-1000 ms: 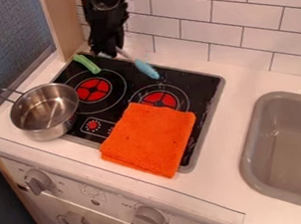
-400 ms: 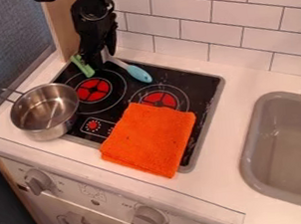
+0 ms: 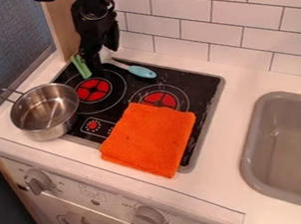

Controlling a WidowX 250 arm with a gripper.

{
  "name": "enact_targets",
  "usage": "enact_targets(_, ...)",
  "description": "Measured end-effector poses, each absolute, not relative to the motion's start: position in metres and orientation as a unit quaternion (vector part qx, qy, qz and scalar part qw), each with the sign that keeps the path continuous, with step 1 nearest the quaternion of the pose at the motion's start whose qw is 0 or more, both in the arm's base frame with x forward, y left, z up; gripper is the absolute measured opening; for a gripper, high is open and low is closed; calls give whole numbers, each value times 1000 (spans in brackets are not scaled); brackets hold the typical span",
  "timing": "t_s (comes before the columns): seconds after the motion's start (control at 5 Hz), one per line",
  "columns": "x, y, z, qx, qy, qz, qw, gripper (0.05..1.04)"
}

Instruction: Moved a spatula to the upper left corner of the left burner

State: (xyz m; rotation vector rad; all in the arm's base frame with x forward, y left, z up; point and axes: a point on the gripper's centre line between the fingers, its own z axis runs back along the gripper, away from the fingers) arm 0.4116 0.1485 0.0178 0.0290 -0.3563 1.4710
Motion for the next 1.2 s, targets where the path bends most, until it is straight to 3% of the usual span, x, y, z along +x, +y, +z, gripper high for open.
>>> enact_targets(0.2,410,150,21,20,-161,665,729,1000)
enact_targets(0.6,412,153,61,29,-172,646,743,999)
enact_targets(0.8,414,149,101,-1,-204,637,743,1000)
enact_targets(1.0,400,150,111,-23,-195,636,747,1000)
enact_targets(1.2,399,153,112,-23,-197,635,747,999)
